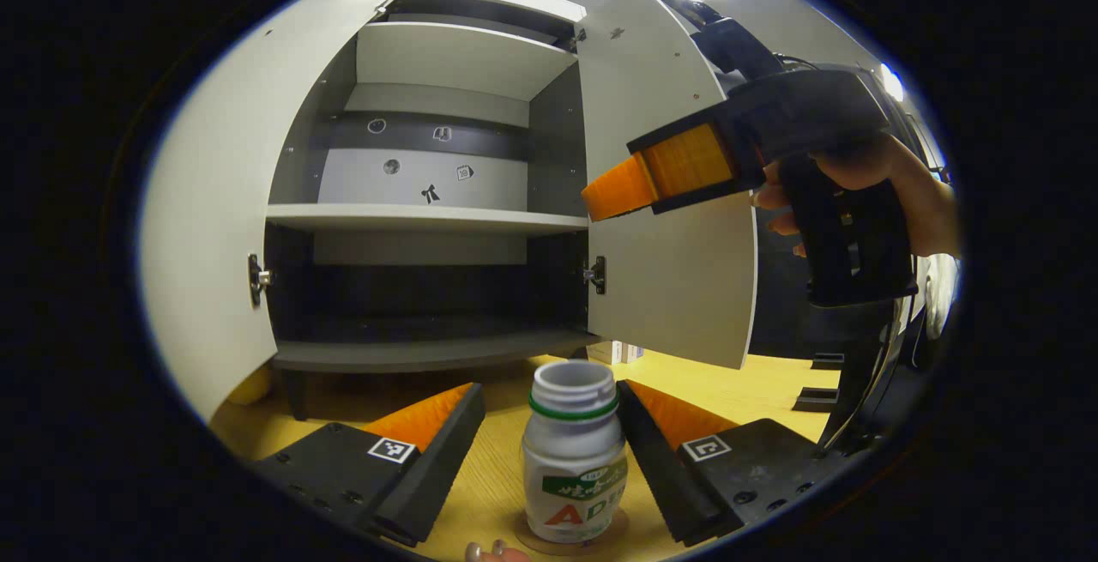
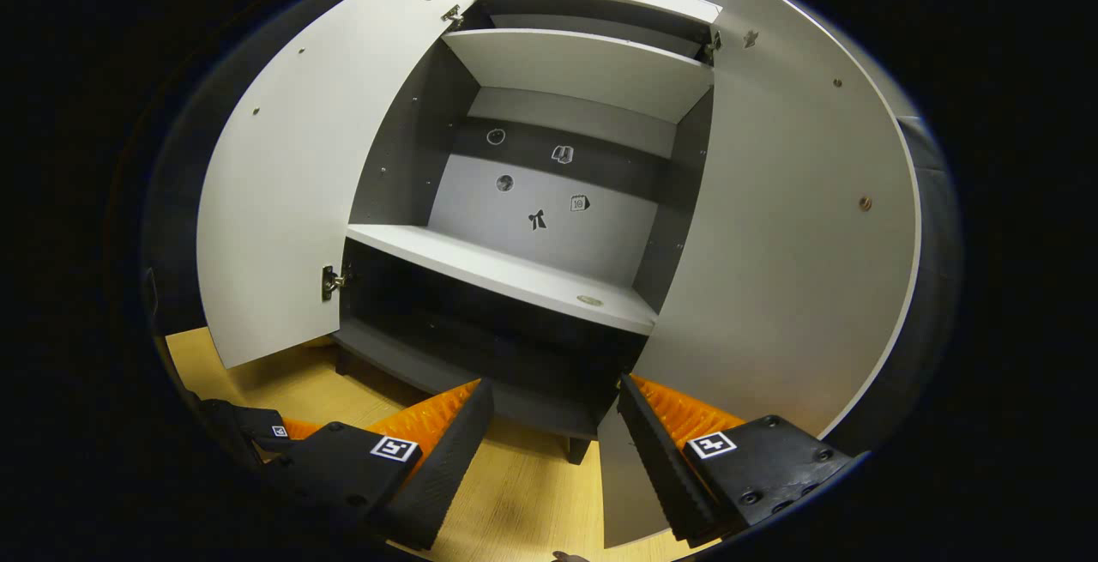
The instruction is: Grasp the bottle in the cabinet with the left hand and place it on the coaster, then close the right door with the right hand and the left door with the left hand.
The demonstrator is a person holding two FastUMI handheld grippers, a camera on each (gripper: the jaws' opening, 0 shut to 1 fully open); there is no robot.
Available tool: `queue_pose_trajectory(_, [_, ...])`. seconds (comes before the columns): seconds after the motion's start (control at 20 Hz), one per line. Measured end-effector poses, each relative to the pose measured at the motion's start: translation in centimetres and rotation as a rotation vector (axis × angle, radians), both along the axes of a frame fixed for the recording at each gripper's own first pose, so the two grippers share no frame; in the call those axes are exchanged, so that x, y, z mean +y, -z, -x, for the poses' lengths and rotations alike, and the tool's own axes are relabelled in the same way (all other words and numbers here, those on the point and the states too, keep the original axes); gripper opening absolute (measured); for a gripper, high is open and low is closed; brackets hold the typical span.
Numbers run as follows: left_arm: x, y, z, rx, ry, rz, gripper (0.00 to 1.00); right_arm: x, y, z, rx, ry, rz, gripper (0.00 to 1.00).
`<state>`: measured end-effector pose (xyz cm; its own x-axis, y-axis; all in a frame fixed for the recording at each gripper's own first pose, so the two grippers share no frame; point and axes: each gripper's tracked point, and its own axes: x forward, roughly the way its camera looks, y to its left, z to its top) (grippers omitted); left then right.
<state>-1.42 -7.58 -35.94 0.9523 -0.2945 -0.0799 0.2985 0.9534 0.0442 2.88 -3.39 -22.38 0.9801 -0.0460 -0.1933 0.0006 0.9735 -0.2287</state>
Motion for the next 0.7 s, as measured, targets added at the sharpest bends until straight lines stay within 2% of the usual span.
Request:
queue_pose_trajectory(0.25, [-0.1,-10.1,1.4,-0.060,0.021,0.006,0.96,0.4,-6.5,0.8,-0.058,-0.040,-0.035,0.98])
queue_pose_trajectory(0.4, [1.6,-15.4,2.1,-0.071,-0.012,0.003,0.95,-0.5,-10.7,2.0,-0.112,-0.037,-0.057,0.98])
queue_pose_trajectory(0.6, [3.8,-19.1,4.4,0.000,-0.049,0.045,0.95,-2.2,-14.3,5.2,-0.133,-0.010,-0.071,0.98])
queue_pose_trajectory(0.7, [5.3,-20.3,5.7,0.039,-0.087,0.062,0.95,-4.3,-16.0,7.2,-0.157,0.035,-0.055,0.98])
